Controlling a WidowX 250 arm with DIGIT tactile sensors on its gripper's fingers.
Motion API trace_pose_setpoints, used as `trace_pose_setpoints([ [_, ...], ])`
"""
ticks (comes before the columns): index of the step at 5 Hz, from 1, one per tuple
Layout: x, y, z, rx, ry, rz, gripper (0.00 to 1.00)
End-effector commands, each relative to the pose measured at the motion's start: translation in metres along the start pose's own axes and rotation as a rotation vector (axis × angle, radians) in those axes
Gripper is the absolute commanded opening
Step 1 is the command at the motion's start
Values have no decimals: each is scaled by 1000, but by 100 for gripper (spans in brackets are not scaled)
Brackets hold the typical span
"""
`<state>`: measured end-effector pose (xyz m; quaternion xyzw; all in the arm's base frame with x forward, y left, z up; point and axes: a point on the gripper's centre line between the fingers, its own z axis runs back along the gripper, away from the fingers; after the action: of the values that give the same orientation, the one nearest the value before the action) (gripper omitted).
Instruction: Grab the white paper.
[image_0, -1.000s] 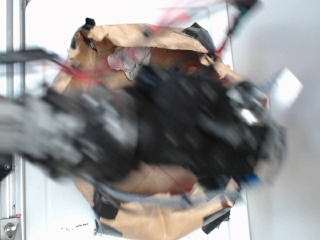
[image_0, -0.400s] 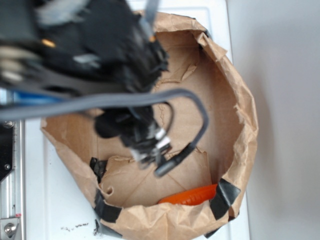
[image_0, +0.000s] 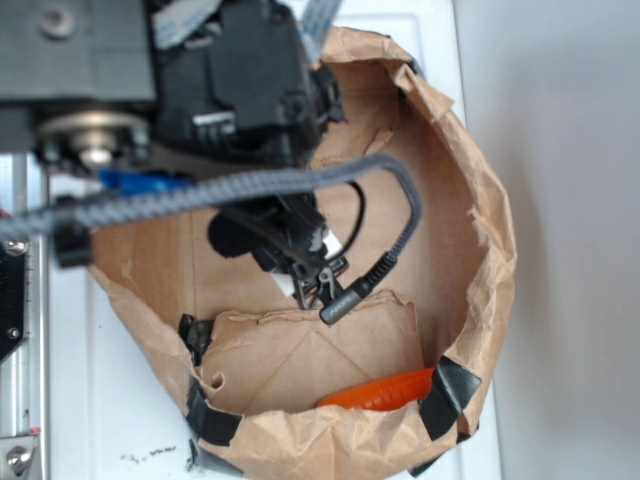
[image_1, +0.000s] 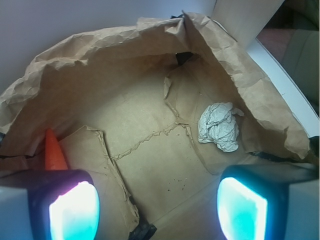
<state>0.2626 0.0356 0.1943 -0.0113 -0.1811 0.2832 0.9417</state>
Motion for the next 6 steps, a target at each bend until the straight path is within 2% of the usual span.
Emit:
trace_pose_setpoints([
  [1, 25, 10, 1, 43, -112, 157, 100],
  [2, 21, 11, -12, 52, -182, 365, 100],
  [4, 13, 18, -36, 60, -198, 532, 100],
  [5, 24, 28, -49, 134, -154, 551, 100],
  [6, 27, 39, -69, 206, -136, 544, 100],
])
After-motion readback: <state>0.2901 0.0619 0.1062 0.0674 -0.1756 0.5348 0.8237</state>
